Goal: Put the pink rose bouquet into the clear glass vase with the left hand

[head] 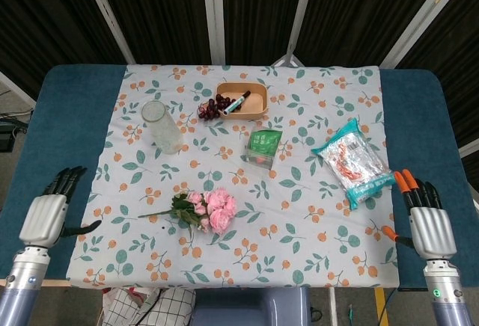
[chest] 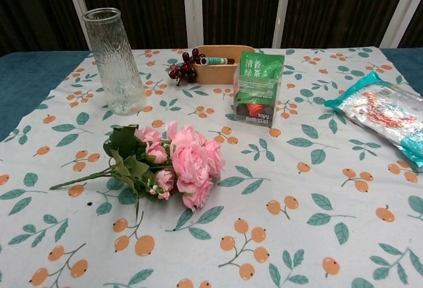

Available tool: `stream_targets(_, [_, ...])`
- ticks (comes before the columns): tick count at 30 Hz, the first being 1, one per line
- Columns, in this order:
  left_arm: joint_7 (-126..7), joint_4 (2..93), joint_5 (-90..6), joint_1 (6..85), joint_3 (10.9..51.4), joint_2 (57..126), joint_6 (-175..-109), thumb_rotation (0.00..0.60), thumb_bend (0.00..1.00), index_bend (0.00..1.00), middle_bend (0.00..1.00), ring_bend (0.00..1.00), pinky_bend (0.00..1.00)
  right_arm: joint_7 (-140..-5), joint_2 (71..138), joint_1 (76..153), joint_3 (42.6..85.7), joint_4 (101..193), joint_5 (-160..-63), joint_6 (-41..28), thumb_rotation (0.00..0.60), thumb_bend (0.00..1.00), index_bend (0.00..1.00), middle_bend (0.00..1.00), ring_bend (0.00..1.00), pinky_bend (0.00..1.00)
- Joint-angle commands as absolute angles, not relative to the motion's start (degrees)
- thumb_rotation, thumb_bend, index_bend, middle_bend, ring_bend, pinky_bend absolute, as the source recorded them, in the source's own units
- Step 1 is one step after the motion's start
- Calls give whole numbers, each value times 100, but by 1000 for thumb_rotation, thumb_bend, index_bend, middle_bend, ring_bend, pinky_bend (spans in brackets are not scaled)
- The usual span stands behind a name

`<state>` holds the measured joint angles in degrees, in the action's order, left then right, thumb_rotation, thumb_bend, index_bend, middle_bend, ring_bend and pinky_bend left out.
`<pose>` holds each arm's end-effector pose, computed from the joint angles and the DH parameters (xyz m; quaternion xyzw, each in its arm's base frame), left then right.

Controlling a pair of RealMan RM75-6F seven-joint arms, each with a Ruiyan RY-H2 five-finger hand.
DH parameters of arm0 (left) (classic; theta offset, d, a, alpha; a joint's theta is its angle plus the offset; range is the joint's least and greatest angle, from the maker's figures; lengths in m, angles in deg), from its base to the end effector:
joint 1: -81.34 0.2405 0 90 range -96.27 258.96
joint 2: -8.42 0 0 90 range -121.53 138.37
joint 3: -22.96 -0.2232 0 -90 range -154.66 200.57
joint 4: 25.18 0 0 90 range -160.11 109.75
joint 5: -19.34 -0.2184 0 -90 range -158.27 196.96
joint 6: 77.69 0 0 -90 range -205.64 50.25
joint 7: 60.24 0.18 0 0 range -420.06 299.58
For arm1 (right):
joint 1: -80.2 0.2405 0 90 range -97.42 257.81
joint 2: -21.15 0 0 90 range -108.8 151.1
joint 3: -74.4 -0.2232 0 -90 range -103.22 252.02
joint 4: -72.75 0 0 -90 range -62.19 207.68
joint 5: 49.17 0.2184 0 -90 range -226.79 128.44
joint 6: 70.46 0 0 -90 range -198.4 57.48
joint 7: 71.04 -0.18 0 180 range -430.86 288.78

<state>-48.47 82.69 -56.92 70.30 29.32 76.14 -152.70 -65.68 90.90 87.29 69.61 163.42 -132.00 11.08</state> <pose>-0.2178 0.2434 0.0829 -0.5942 -0.4670 -0.3946 0.5227 -0.2804 -0.2329 0.1091 0.5969 -0.3920 0.3762 0.5904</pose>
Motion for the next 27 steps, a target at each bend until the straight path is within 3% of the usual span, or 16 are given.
stream_targets(1, [-3792, 8885, -4831, 6461, 3217, 7695, -14749, 600, 81, 98, 37, 41, 185, -6558, 9084, 8721, 6964, 16350, -13203, 1122, 600, 204, 0, 3, 34, 11])
stream_targets(13, [-1973, 9287, -3035, 5320, 3386, 8711, -14405, 600, 69, 97, 41, 41, 185, -6605, 9064, 8731, 6937, 16340, -13128, 1080, 600, 204, 0, 3, 34, 11])
stream_targets(22, [-1533, 9064, -2472, 4766, 3366, 9445, -14463, 600, 65, 98, 45, 41, 185, -6689, 9024, 8720, 6924, 16343, -13096, 1078, 600, 204, 0, 3, 34, 10])
stream_targets(27, [-1380, 8493, -2342, 4467, 3327, 10227, -14584, 600, 65, 99, 54, 45, 186, -6790, 9011, 8736, 6919, 16305, -13082, 1030, 600, 205, 0, 3, 34, 10])
